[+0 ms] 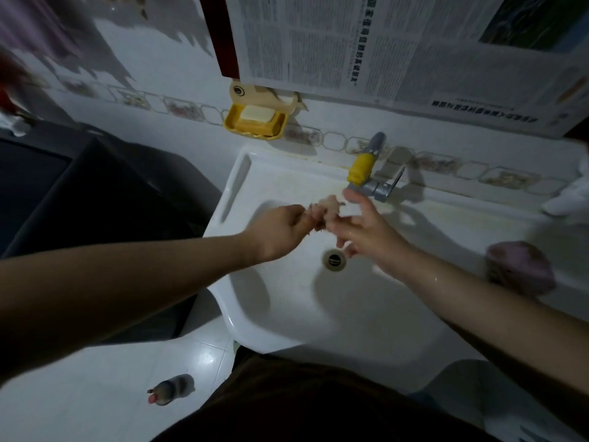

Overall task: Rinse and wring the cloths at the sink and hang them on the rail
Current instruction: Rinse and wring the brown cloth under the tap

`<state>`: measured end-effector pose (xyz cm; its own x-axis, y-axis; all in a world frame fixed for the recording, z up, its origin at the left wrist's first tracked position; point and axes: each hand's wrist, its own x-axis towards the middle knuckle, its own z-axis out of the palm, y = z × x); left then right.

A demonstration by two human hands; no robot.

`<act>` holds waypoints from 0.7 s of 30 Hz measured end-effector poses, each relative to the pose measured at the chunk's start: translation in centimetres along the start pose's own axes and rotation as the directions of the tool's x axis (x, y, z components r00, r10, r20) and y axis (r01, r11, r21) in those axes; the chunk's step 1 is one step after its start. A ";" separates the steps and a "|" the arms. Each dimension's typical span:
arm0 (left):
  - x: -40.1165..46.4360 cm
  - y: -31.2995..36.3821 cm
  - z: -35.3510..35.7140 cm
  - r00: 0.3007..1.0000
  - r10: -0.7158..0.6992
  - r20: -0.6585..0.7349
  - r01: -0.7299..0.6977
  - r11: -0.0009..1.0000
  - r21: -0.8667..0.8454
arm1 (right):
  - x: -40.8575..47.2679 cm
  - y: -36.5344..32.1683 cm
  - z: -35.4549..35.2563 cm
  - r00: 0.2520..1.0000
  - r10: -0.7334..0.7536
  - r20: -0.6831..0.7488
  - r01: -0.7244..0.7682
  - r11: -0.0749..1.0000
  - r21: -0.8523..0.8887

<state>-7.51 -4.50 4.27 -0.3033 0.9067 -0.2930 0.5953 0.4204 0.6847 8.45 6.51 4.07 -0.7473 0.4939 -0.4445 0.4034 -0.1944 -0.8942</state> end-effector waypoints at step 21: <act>-4.7 3.6 1.2 0.665 -0.183 0.724 0.633 0.653 -0.416 | 0.3 -3.6 1.4 0.566 -0.561 0.604 0.473 -0.379 -0.795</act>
<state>-3.04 -7.25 7.28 0.2286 0.5497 -0.8035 -0.1130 0.8347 0.5390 6.09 6.17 7.06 -0.9683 -0.1232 0.2172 -0.0864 0.9814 0.1717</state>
